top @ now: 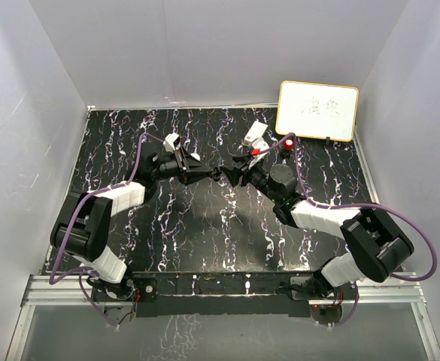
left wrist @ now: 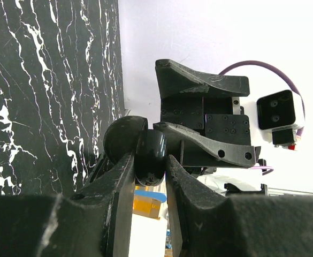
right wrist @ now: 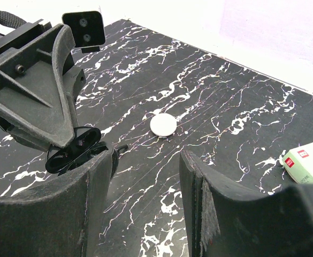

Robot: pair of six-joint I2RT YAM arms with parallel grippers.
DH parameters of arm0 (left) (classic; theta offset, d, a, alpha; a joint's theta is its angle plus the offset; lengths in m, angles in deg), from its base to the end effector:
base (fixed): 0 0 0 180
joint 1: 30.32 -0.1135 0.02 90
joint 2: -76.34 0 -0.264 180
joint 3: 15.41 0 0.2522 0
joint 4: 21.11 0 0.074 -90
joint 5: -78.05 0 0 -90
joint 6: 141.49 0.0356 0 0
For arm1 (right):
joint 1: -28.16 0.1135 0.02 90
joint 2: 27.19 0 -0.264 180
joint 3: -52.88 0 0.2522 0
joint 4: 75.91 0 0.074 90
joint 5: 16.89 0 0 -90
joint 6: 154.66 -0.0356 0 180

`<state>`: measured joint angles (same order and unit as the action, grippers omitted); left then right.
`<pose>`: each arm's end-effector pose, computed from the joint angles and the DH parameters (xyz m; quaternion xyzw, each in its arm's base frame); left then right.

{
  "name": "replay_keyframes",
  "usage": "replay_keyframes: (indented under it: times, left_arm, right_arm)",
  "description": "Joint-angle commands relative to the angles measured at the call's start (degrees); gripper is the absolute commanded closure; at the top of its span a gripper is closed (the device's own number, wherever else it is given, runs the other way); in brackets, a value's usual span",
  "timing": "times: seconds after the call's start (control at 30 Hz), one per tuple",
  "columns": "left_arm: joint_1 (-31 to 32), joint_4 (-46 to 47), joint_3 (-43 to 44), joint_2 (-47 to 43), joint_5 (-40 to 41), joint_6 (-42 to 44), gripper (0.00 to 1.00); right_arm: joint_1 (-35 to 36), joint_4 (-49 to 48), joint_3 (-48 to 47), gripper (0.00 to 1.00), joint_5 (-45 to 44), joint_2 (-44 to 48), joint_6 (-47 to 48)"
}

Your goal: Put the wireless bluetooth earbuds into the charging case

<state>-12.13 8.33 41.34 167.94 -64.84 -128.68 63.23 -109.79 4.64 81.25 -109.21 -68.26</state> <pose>0.3041 -0.1298 0.2243 -0.0653 0.7240 -0.6673 0.1620 0.2445 0.1778 0.2349 -0.2395 0.6647 0.2810 0.6495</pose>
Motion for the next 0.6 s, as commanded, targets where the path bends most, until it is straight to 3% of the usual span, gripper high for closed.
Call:
replay_keyframes:
  times: [0.0,0.57]
  left_arm:
    - [0.3,0.9,2.3,-0.8,-0.2,-0.7,1.0]
    - [0.2,1.2,3.2,0.8,0.0,-0.9,1.0]
  right_arm:
    - [-0.2,-1.8,-1.6,0.49,1.0,1.2,-0.5]
    - [-0.2,-1.8,-1.1,0.49,2.0,2.3,-0.7]
